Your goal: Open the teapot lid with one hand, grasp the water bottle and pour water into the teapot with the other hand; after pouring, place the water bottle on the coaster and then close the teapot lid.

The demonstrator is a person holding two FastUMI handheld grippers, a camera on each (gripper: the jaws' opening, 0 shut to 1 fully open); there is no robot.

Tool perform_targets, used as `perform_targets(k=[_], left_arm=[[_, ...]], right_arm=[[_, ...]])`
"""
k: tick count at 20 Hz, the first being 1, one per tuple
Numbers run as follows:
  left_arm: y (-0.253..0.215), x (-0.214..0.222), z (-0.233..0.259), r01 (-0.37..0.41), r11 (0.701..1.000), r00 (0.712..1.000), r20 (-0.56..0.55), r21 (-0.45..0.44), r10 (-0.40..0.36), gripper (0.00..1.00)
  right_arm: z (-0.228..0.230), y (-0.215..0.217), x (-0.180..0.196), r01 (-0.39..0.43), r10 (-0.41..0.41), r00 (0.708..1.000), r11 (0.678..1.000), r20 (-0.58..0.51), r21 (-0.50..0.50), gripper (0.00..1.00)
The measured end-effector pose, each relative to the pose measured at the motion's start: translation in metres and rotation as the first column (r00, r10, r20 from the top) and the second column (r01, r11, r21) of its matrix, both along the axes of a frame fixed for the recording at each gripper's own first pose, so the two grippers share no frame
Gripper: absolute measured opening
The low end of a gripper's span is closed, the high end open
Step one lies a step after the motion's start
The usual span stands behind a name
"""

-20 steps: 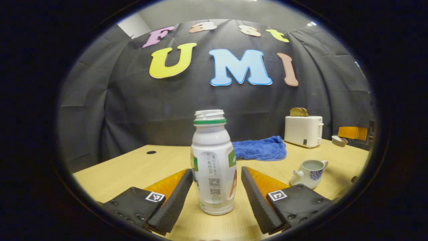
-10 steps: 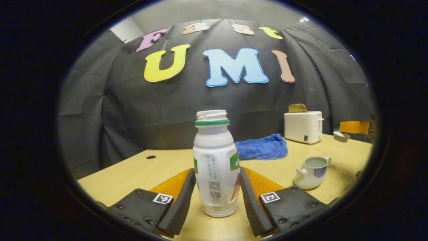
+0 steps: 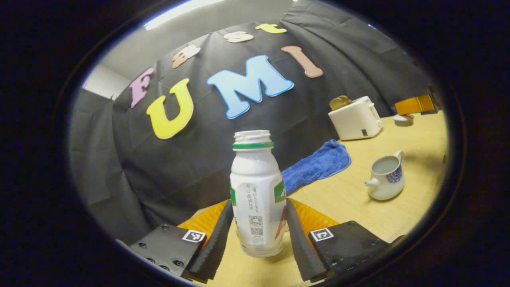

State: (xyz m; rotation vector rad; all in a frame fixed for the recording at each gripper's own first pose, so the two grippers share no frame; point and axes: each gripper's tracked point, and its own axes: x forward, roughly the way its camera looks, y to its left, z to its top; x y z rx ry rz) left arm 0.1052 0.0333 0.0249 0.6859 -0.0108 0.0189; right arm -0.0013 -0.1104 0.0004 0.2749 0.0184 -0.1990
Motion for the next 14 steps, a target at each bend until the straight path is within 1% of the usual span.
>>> perform_targets(k=[3,5,6,9,11,14], left_arm=[[-0.014,-0.001,0.004,0.014,0.991,1.000,0.000,0.130,-0.015,0.86],[-0.021,0.000,0.004,0.025,0.975,1.000,-0.008,0.221,-0.024,0.85],[-0.026,-0.001,0.004,0.035,0.966,0.999,-0.012,0.254,-0.033,0.80],[-0.037,-0.002,0.003,0.050,0.942,0.999,-0.033,0.332,-0.042,0.80],[-0.044,0.004,0.000,0.058,0.924,0.998,-0.048,0.378,-0.043,0.80],[-0.058,0.007,-0.002,0.080,0.884,0.996,-0.061,0.460,-0.059,0.80]], right_arm=[[0.003,-0.004,-0.004,0.007,-0.007,1.000,1.000,0.007,0.002,0.05],[0.006,-0.008,-0.007,0.008,-0.008,1.000,1.000,0.016,0.003,0.05],[0.007,-0.010,-0.008,0.005,-0.005,1.000,1.000,0.020,0.005,0.05],[0.005,-0.022,-0.013,0.014,-0.014,1.000,1.000,0.019,-0.006,0.05],[0.002,-0.029,-0.019,0.012,-0.012,1.000,1.000,0.018,0.006,0.05],[-0.003,-0.039,-0.028,0.014,-0.014,1.000,1.000,0.016,0.000,0.05]])
